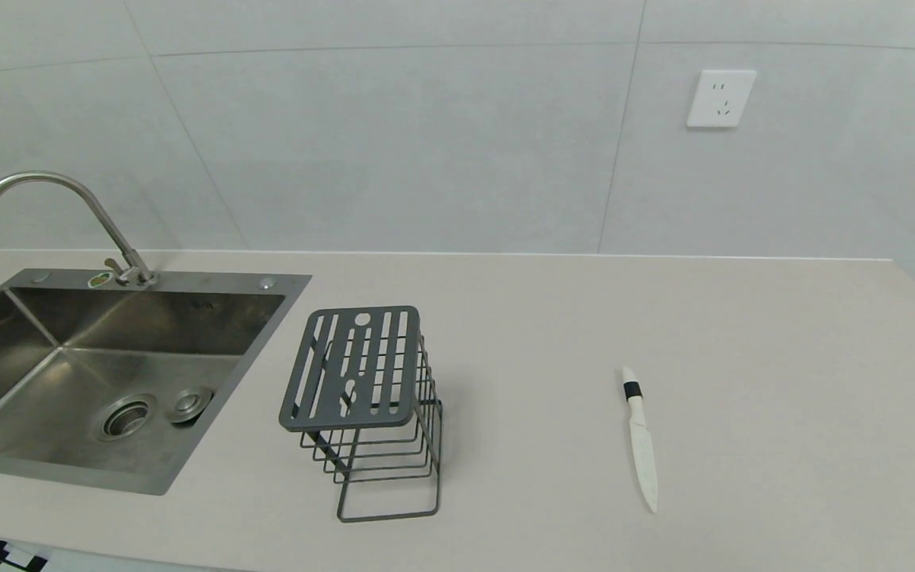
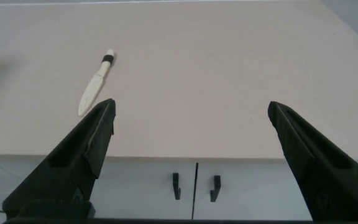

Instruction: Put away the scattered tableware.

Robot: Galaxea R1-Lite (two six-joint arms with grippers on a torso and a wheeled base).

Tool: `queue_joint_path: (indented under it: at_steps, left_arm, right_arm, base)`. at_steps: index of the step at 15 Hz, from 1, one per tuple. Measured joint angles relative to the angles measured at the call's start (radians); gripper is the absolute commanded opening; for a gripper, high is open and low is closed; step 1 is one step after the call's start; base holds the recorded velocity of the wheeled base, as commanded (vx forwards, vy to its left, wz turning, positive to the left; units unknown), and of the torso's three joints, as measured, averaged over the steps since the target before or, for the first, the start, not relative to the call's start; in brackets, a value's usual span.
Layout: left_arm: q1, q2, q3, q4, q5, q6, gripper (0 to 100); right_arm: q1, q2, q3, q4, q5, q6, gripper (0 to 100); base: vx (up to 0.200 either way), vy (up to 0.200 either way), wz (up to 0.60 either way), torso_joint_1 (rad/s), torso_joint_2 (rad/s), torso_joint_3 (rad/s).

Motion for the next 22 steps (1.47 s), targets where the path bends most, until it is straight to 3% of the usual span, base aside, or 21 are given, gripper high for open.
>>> queue_joint_path:
  at_steps: [6,8,10,13,17,22]
  left_arm:
    - [0.000,0.000,0.000,-0.001,0.000,-0.002,100]
    - [0.000,0.000,0.000,-0.001,0.000,-0.003,100]
    - [0.000,0.000,0.000,0.000,0.000,-0.001,100]
    - [0.000,0.000,0.000,0.000,0.000,0.000,100]
    - [0.000,0.000,0.000,0.000,0.000,0.000,100]
    - [0.000,0.000,0.000,0.000,0.000,0.000,100]
  right_arm:
    - [0.004,0.002,0.000,-0.014,0.069,-0.029,100]
    - [0.004,0.002,0.000,-0.134,0.090,-0.025,100]
    - [0.004,0.001,0.000,-0.217,0.168,-0.061,100]
    - [0.005,0.020,-0.006,-0.136,0.343,-0.016,100]
    - [0.025,0.236,-0.100,-0.074,0.455,0.029,100]
    - [0.109,0.549,-0.210,-0.113,0.488,-0.040,100]
  base:
    - [0.000,0.000,0.00,0.008,0.00,0.009]
    - [0.000,0.000,0.00,0.000,0.00,0.000]
    - [0.000,0.000,0.00,0.000,0.00,0.000]
    - [0.000,0.000,0.00,0.000,0.00,0.000]
    - [0.000,0.000,0.00,0.000,0.00,0.000]
    - [0.000,0.000,0.00,0.000,0.00,0.000]
